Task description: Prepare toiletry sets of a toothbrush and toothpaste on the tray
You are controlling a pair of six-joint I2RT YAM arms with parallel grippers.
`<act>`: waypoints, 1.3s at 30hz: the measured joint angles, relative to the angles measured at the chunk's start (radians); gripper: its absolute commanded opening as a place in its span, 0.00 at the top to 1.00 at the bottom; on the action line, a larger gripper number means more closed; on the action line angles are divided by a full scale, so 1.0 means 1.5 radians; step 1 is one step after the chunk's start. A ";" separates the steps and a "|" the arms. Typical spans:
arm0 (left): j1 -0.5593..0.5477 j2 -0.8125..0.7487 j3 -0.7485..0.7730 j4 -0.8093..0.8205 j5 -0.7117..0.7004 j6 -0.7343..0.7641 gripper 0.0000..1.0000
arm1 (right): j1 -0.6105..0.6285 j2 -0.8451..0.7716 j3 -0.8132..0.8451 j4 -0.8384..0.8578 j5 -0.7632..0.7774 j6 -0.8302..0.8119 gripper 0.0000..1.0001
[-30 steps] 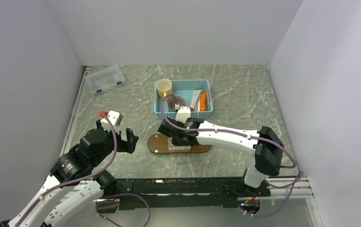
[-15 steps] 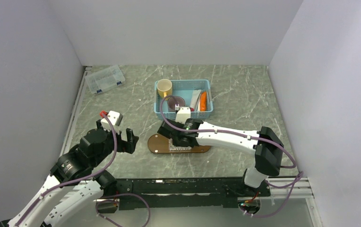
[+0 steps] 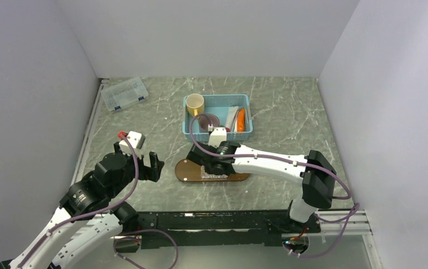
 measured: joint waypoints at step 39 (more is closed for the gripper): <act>-0.007 0.001 0.000 0.000 -0.007 -0.001 0.01 | -0.086 0.004 0.202 -0.065 0.034 -0.120 0.59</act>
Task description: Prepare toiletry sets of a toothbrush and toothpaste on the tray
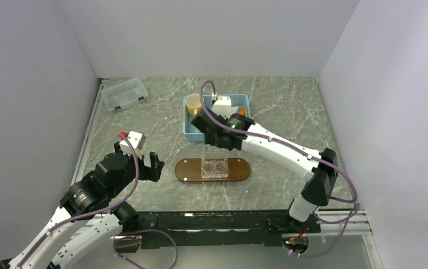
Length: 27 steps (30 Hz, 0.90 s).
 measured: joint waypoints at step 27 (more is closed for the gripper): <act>0.000 0.037 0.000 -0.002 -0.004 -0.005 0.01 | -0.259 0.170 0.085 0.174 -0.295 -0.452 0.52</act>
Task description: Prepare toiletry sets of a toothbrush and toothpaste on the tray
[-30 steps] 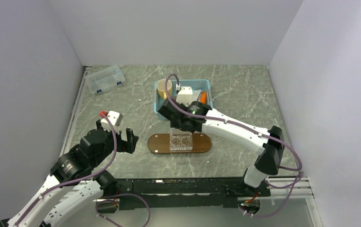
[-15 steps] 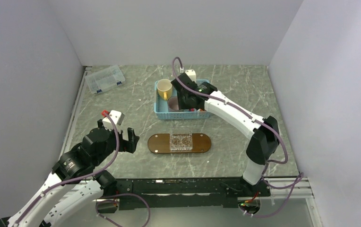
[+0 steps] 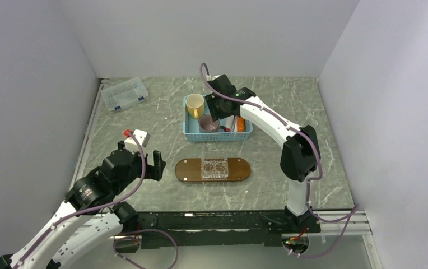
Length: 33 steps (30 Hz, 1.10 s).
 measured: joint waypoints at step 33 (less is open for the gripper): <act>0.000 0.023 0.000 -0.001 -0.003 0.000 0.01 | -0.048 0.227 0.157 0.014 -0.125 -0.106 0.71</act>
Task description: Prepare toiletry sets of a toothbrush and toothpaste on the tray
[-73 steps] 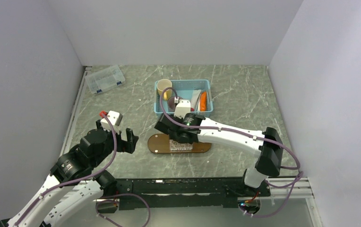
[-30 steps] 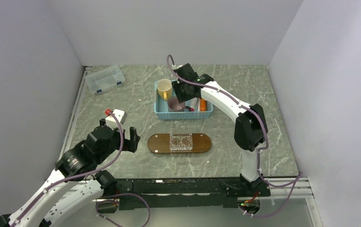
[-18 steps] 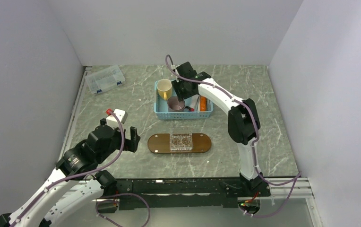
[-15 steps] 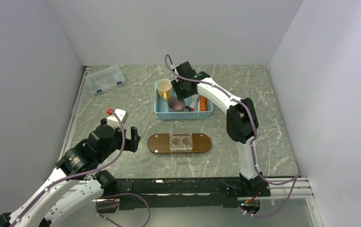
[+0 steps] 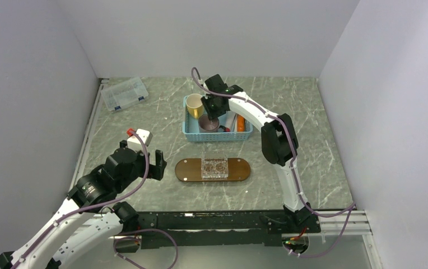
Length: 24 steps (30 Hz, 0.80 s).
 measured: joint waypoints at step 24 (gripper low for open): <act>0.000 0.008 0.000 0.000 0.002 0.000 0.01 | -0.001 -0.013 0.011 -0.033 0.055 -0.018 1.00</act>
